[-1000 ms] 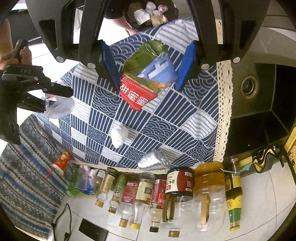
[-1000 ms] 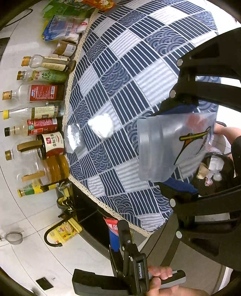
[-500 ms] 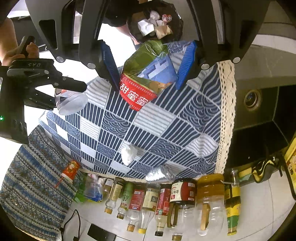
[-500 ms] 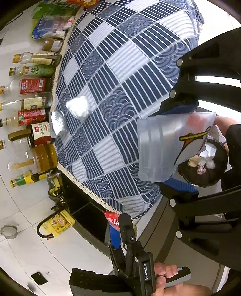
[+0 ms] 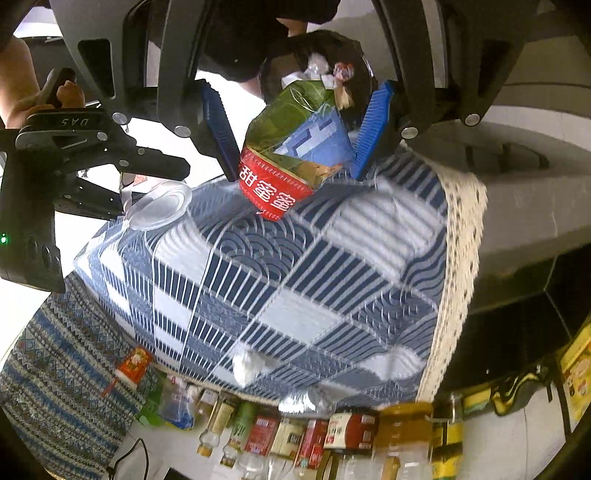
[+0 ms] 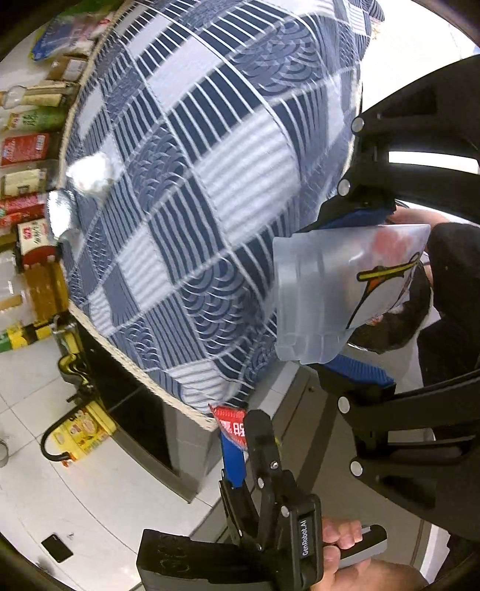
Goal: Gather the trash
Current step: 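Lower the left tool's snack bag and right tool's plastic bag into the black bin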
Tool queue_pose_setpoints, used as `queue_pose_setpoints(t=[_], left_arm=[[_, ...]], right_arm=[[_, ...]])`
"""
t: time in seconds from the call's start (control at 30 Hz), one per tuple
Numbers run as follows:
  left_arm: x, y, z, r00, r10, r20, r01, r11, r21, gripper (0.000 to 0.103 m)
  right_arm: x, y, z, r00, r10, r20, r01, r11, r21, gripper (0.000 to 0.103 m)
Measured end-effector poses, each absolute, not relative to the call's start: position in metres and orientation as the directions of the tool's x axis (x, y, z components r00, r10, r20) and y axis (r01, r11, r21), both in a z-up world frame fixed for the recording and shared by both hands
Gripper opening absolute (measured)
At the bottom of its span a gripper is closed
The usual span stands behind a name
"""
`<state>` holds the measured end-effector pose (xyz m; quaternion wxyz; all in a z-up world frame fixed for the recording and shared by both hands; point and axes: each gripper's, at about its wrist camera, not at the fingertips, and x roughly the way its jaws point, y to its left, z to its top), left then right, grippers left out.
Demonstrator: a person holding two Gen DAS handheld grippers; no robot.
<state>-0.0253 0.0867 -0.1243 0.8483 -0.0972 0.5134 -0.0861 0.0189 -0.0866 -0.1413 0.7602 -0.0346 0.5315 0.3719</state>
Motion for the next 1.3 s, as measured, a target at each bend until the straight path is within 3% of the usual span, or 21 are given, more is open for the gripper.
queue_pose_setpoints(t=[0.7, 1.3], left_arm=[[-0.059, 0.099, -0.225, 0.291, -0.266, -0.919, -0.088, 0.949, -0.303, 0.059], [-0.081, 0.114, -0.332, 0.121, -0.300, -0.946, -0.232, 0.918, -0.321, 0.059]], right_arm=[[-0.013, -0.064, -0.246, -0.062, 0.450, -0.891, -0.557, 0.725, 0.405, 0.058], [-0.018, -0.048, -0.344, -0.236, 0.409, -0.881, -0.433, 0.767, 0.473, 0.058]])
